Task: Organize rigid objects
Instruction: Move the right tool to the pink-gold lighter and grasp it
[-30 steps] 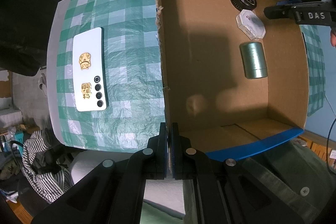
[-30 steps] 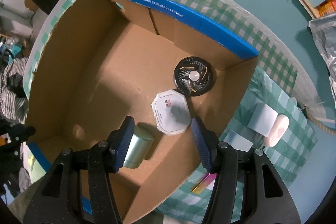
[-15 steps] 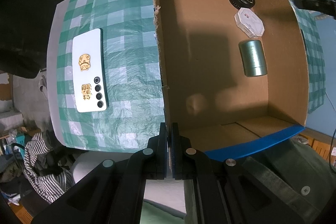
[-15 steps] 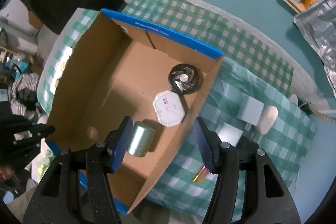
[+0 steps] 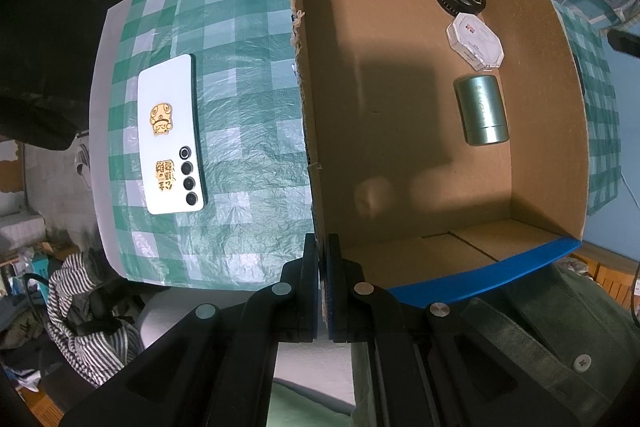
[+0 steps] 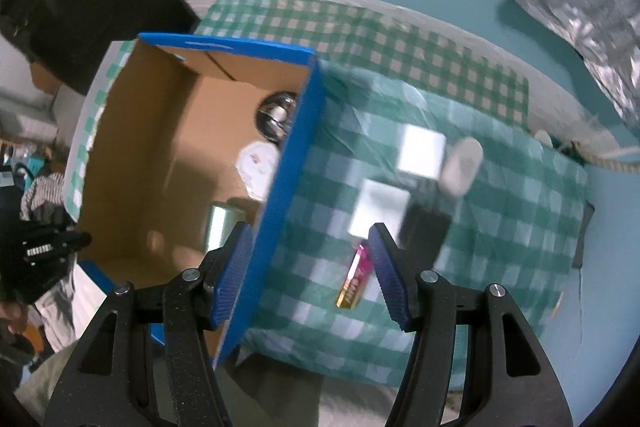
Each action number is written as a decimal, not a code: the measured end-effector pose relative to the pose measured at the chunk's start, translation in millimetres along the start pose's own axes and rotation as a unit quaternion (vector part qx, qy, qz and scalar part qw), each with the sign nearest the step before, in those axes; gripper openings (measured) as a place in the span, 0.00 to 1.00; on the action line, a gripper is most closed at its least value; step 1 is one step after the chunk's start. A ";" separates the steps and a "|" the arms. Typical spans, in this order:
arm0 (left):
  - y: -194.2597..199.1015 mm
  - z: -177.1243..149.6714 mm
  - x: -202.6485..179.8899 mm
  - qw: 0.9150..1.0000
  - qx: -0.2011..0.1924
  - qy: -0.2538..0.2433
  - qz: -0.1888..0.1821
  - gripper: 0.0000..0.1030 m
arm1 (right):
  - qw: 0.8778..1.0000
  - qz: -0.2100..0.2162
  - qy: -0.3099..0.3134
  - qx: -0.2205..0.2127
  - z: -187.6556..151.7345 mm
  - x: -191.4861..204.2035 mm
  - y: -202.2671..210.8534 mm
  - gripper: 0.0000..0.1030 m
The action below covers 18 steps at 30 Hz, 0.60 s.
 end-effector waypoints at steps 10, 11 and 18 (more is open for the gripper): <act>0.5 -0.8 -0.3 1.000 0.001 -0.002 0.000 0.03 | 0.997 -0.009 -0.060 0.039 -42.4 -44.0 -29.5 0.59; 0.3 -0.5 -0.2 1.000 0.001 -0.001 0.000 0.03 | 0.997 -0.009 -0.063 0.043 -45.3 -46.8 -33.8 0.59; 0.5 -0.2 -0.2 1.000 0.001 -0.001 0.000 0.03 | 0.993 -0.007 -0.093 0.072 -66.0 -61.1 -70.5 0.59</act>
Point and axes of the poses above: each gripper's, at about its wrist camera, not at the fingertips, and y roughly against the way its jaws point, x to its left, z to its top, the point moved 9 cm from there along -y, roughly the way its jaws point, and after that the axes turned 5 degrees about z, right-handed, at the moved point
